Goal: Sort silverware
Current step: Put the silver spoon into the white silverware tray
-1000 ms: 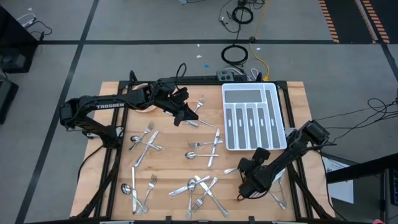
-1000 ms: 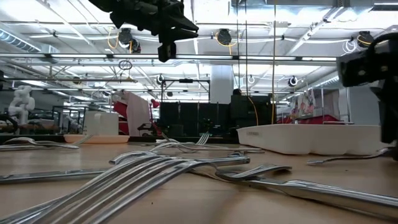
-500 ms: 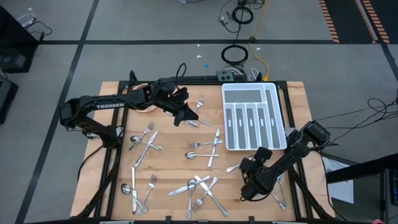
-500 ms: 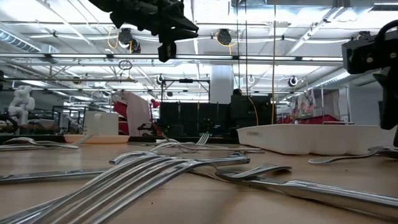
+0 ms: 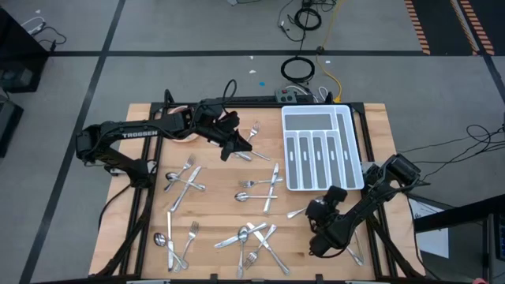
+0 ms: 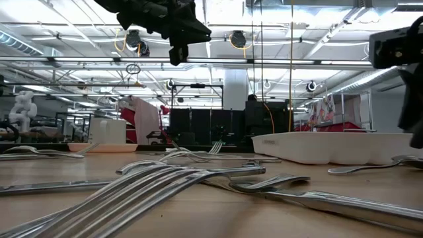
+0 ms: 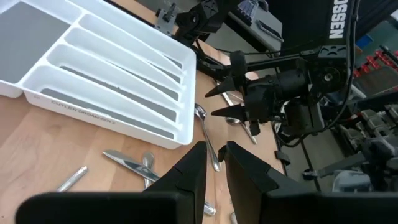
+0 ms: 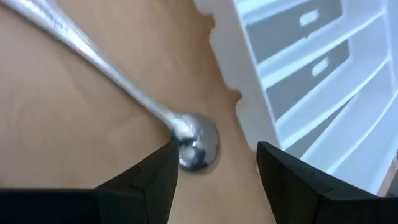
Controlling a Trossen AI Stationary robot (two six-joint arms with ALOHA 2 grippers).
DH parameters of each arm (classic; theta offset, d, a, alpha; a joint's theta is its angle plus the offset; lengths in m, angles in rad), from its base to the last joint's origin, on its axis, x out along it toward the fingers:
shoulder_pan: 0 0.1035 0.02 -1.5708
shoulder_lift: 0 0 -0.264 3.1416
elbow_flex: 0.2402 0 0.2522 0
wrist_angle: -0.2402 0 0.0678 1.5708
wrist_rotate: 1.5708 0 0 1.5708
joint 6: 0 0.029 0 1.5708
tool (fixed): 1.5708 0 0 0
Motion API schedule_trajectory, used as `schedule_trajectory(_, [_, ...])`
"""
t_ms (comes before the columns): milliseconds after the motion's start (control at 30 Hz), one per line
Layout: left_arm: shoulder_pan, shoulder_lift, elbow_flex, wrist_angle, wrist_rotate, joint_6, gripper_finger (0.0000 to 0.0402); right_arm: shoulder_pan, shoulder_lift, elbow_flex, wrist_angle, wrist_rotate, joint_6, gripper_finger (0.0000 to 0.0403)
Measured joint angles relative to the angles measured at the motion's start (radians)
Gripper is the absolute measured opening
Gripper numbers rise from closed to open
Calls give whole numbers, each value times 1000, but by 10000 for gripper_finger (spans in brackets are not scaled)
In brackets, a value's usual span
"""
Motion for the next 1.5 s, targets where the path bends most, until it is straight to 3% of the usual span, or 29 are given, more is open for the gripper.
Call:
schedule_trajectory(200, [0, 0, 0, 0, -5, 2, 65, -13, 0, 0, 27, 36, -3, 208])
schedule_trajectory(400, [0, 0, 0, -1, -5, 19, 65, -17, 0, 0, 144, -27, -92, 208])
schedule_trajectory(700, [0, 0, 0, -1, -5, 51, 65, -31, 0, 0, -41, -73, -142, 208])
schedule_trajectory(967, [0, 0, 0, -1, -5, 51, 65, -30, 0, 6, 96, -79, -146, 208])
schedule_trajectory(1500, [0, 0, 0, -29, -5, 74, 65, -41, -3, -85, 198, -75, -90, 204])
